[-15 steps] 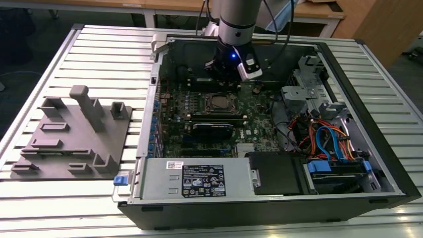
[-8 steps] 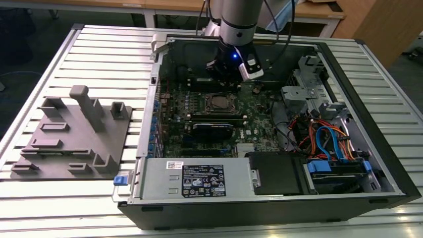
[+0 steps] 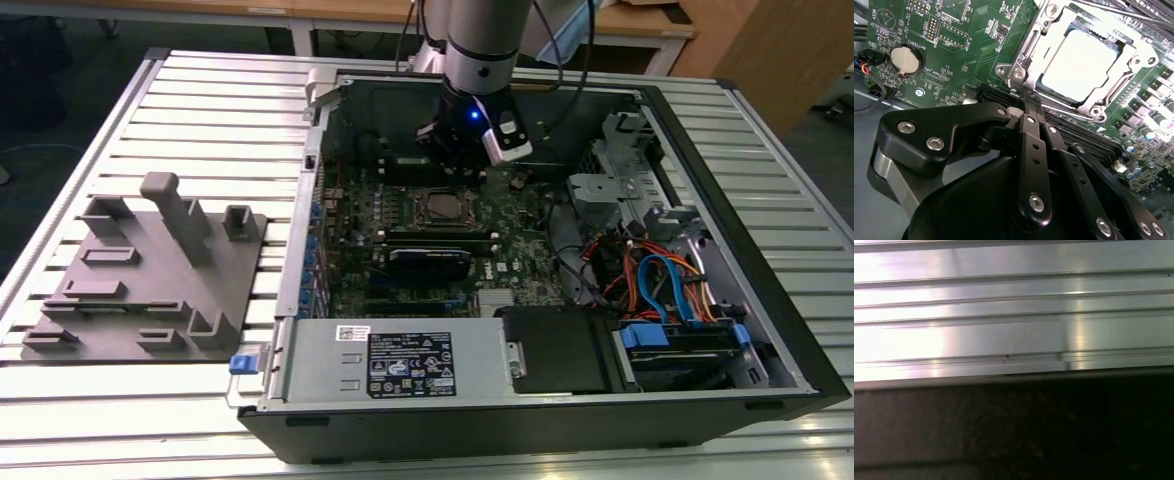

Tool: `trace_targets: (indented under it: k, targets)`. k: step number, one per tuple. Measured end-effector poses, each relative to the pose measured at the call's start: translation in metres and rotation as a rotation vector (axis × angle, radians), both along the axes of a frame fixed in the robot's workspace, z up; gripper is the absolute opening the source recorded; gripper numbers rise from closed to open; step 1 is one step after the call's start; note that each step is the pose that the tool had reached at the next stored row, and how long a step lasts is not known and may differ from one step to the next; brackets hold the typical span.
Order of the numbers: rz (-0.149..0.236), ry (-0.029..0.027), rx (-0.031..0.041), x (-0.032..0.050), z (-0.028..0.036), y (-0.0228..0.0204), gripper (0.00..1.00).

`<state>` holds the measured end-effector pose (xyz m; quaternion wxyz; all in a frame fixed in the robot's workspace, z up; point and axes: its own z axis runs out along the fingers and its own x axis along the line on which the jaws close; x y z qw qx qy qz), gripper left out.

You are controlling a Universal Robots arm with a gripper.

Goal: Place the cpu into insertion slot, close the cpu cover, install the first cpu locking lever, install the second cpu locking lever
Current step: 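Install the first cpu locking lever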

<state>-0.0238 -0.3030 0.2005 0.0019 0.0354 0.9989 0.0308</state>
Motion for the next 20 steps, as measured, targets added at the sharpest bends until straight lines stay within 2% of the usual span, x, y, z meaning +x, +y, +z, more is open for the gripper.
trace_targets:
  k: [7,12,14,17,20]
  targets:
    - [0.0,-0.0002,0.0004,0.0,0.0023,0.0001,0.1]
    - [0.0,0.0,0.0002,0.0006,0.0013,0.0,0.1]
    - [0.0,0.0003,-0.001,0.0013,-0.0002,0.0,0.1]
    - [0.0,0.002,-0.0066,0.0016,-0.0008,-0.0002,0.1]
    - [0.0,0.002,-0.0066,0.0017,0.0003,-0.0002,0.1]
